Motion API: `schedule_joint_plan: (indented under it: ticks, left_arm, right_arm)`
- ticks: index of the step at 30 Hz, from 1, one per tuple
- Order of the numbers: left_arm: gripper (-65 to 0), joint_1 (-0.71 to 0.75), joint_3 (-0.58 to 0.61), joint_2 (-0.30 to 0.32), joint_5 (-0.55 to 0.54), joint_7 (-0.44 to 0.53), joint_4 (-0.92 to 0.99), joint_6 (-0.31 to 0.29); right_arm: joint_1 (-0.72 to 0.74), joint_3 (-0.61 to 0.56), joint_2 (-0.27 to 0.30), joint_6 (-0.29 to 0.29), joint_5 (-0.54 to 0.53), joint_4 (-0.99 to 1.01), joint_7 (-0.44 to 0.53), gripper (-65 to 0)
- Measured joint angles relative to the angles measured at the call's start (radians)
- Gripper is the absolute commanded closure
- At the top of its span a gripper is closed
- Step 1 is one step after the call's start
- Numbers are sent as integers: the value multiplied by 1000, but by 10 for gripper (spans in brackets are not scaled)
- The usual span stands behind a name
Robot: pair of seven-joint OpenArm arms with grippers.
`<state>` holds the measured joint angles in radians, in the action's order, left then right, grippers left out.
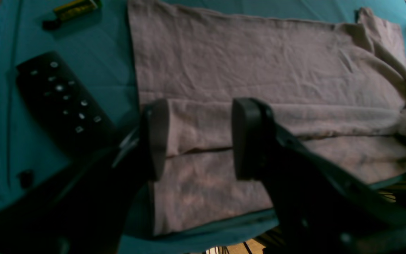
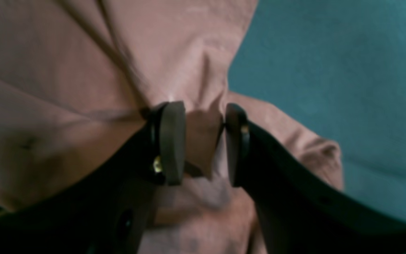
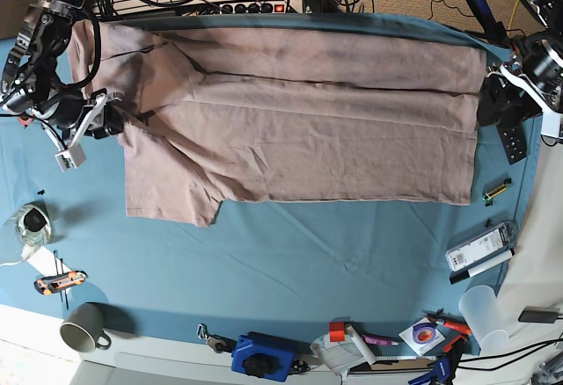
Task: Fold the T-shirt properly
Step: 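Grasp the hem corner nearest the right gripper and fold it inward, then grasp the hem corner nearest the left gripper with the left gripper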
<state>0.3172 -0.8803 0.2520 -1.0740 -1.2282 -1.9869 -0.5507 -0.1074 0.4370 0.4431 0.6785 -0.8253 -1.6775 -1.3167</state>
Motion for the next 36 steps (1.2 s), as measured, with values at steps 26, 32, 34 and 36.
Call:
schedule_joint_plan:
  ticks: [26, 32, 34, 36]
  left_arm:
    - [-296, 0, -1, 0, 0, 10, 0, 0]
    - [-296, -5, 3, 0, 35, 156, 0, -101]
    - [-296, -31, 42, 1, 153, 186, 2, -71]
    - [-296, -66, 126, 3, 262, 233, 20, -19]
  right_arm:
    - [623, -188, -4, 7, 275, 966, 403, -198]
    - [620, -194, -27, 12, 248, 970, 362, -197]
    - [620, -193, -50, 19, 231, 969, 336, -197]
    - [620, -193, -76, 22, 213, 969, 325, -197]
